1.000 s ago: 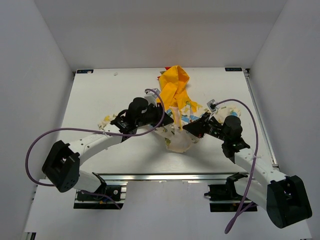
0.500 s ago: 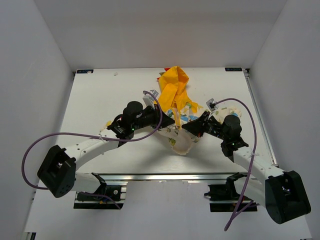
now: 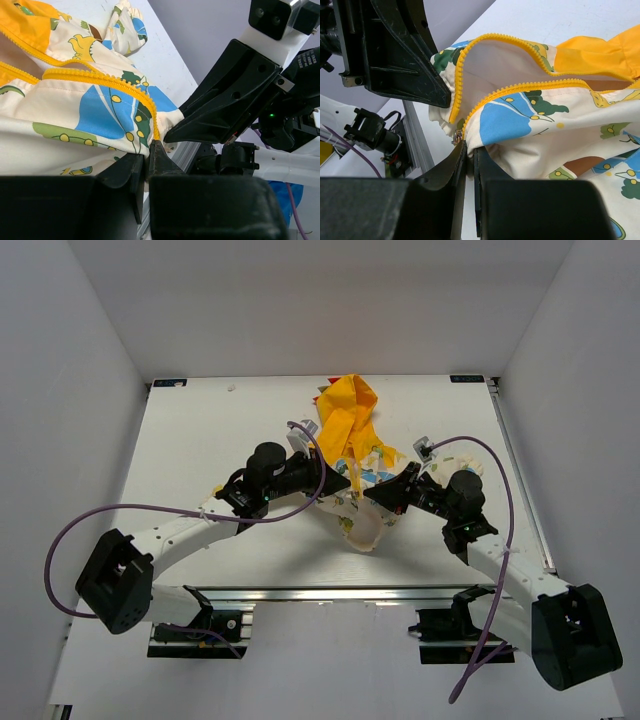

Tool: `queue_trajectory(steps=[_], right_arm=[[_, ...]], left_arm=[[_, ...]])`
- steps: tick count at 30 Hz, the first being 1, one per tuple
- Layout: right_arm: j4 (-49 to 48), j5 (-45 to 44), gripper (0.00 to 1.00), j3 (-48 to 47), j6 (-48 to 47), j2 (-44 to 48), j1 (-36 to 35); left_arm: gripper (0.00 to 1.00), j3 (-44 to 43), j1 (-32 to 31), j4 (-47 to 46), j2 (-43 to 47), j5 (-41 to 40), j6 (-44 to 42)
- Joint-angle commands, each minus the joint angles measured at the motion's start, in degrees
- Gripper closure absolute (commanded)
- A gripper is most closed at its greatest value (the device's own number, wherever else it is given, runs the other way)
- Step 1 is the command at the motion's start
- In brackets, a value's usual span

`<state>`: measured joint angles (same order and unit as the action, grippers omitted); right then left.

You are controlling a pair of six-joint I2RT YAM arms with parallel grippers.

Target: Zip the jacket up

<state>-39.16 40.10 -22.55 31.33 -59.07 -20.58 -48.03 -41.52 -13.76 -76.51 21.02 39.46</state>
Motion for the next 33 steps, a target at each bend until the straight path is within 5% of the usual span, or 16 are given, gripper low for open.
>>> queue_trajectory(steps=[1,33], right_arm=[[-3.03,0.86,1.00,0.31,-0.04,1.59,0.19],[-4.00,1.56,1.00,-0.13,1.01,1.59,0.19]], left_arm=[[1.00,0.13,-0.06,-0.92,1.89,-0.01,-1.05],[1.00,0.83,-0.05,-1.44,0.66,1.31,-1.15]])
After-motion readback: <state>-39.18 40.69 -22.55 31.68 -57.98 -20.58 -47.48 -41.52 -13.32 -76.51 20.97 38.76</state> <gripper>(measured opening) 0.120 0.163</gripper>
